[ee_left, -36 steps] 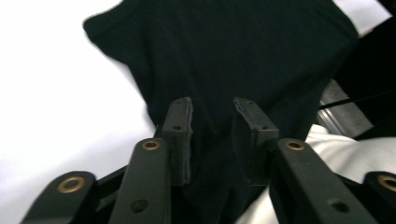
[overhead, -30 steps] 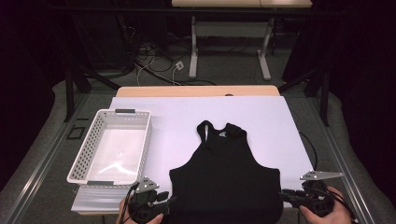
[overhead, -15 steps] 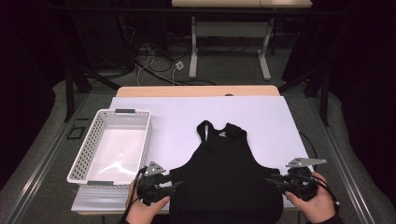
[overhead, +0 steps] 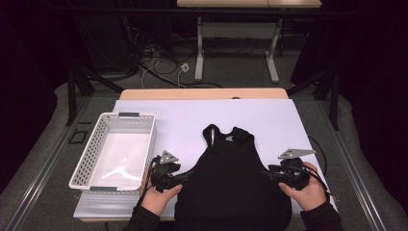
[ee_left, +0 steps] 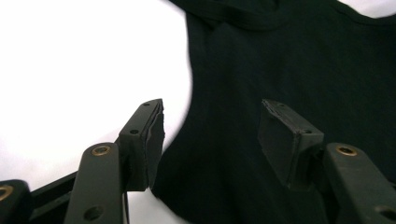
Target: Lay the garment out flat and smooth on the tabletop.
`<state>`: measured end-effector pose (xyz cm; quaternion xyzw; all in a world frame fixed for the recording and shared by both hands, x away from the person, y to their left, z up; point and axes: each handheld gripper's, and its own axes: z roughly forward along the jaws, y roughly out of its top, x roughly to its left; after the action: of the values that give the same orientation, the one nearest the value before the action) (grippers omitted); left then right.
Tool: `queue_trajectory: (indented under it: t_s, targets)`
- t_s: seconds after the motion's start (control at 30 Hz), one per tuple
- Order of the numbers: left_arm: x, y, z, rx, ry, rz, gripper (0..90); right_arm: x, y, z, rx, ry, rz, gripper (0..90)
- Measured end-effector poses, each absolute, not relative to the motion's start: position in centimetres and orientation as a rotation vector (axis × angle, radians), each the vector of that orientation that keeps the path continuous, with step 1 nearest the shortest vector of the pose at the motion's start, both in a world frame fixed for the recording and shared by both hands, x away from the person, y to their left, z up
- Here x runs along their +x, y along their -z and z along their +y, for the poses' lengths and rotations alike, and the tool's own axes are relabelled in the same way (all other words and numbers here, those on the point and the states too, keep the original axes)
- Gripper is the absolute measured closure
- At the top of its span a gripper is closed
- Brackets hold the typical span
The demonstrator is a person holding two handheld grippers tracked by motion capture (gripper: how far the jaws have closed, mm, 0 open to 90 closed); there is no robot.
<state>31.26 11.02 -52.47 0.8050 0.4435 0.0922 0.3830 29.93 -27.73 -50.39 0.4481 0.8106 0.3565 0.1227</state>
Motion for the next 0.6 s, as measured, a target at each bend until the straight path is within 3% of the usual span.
queue_trajectory:
  t_s: [0.6]
  targets:
    - [36.0, 55.4, 8.0, 2.068, -0.178, 1.151, 45.5, 35.2, 53.9, -27.8, 1.429, -0.938, 2.325, 54.8]
